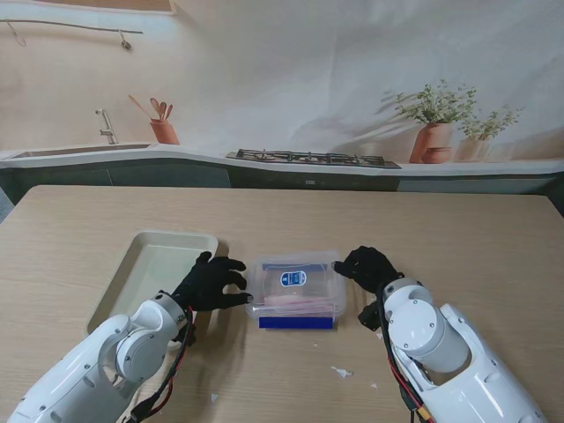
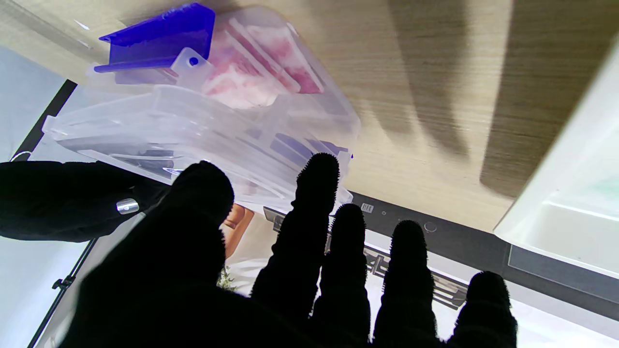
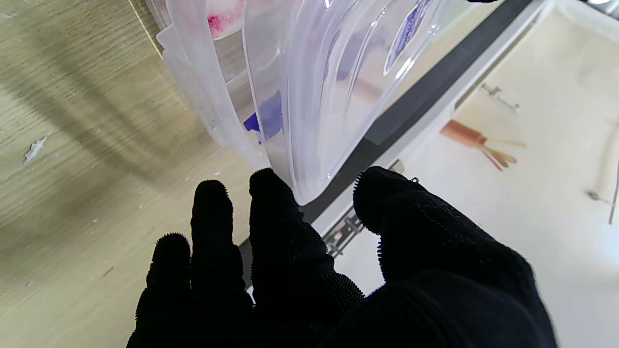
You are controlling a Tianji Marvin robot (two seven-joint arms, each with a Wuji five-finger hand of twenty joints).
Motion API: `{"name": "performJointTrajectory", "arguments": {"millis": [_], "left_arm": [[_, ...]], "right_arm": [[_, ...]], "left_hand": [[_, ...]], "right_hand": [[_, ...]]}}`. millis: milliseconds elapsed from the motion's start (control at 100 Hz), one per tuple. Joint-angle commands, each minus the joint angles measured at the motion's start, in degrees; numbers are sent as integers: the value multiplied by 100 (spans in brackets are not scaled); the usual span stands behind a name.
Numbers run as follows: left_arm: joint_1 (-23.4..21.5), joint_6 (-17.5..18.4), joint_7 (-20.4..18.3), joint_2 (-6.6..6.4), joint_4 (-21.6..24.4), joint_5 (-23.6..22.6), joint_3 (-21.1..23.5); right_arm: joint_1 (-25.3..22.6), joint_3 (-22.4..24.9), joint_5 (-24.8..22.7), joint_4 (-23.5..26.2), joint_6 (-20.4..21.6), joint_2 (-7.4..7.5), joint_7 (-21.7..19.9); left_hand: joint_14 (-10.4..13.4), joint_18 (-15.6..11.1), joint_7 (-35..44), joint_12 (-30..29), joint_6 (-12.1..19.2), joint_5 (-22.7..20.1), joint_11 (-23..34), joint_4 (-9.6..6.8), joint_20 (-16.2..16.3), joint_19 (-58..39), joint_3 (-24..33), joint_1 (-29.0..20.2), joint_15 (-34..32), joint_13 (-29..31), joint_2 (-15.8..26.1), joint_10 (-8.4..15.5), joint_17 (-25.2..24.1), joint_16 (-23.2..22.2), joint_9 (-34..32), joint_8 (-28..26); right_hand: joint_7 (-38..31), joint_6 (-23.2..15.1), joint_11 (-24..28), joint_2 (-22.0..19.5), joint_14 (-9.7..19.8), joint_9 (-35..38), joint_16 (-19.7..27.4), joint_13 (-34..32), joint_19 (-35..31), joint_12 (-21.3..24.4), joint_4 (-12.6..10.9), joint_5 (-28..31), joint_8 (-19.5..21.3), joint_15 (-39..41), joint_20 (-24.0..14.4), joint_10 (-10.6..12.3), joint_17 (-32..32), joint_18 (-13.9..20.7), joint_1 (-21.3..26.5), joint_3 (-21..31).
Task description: Separate the bacon slices onto the tray
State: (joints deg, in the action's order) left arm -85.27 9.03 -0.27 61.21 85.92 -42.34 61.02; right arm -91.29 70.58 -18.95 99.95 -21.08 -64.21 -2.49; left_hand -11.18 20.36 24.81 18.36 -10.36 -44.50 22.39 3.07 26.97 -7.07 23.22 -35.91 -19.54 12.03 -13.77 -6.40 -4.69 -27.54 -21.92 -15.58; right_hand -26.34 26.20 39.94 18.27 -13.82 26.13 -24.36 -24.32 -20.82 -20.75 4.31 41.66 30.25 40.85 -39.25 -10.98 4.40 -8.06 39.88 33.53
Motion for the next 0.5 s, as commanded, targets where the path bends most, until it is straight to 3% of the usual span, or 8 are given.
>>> {"name": "performJointTrajectory", "arguments": {"millis": [0,230,490], "left_arm": [[-15,32,-117,47,72,6,-59],[-8,32,-144,38,74,-19,-73],[-5,39,-149,36,73,-27,-75]], "right_arm": [[-33,-64,43,59,-23,-72,-130],[-31,-82,98,68,-91,-102,-45],[-31,-88,225,29,13,-162,159]], "left_hand": [[102,-115,-322,-83,1110,316,-44,-44,90,164,80,-79,55,-203,13,184,-26,84,205,85],[106,-117,-321,-86,1134,327,-51,-44,90,166,76,-80,63,-210,14,186,-31,86,220,84],[111,-121,-309,-86,1154,320,-51,-46,89,168,72,-86,68,-214,10,206,-35,86,229,78]], "right_hand": [[641,-1534,864,157,-107,1029,-80,-217,-105,-302,38,-796,25,157,-48,-272,64,-70,-111,156],[851,-1541,896,286,-203,1034,-165,-426,-254,-312,58,-1344,-110,340,-77,-250,377,-136,-173,265],[786,-1455,1168,427,-416,779,-190,-1283,-714,-420,103,-1802,-345,503,-91,-260,1311,-327,-242,497]]}}
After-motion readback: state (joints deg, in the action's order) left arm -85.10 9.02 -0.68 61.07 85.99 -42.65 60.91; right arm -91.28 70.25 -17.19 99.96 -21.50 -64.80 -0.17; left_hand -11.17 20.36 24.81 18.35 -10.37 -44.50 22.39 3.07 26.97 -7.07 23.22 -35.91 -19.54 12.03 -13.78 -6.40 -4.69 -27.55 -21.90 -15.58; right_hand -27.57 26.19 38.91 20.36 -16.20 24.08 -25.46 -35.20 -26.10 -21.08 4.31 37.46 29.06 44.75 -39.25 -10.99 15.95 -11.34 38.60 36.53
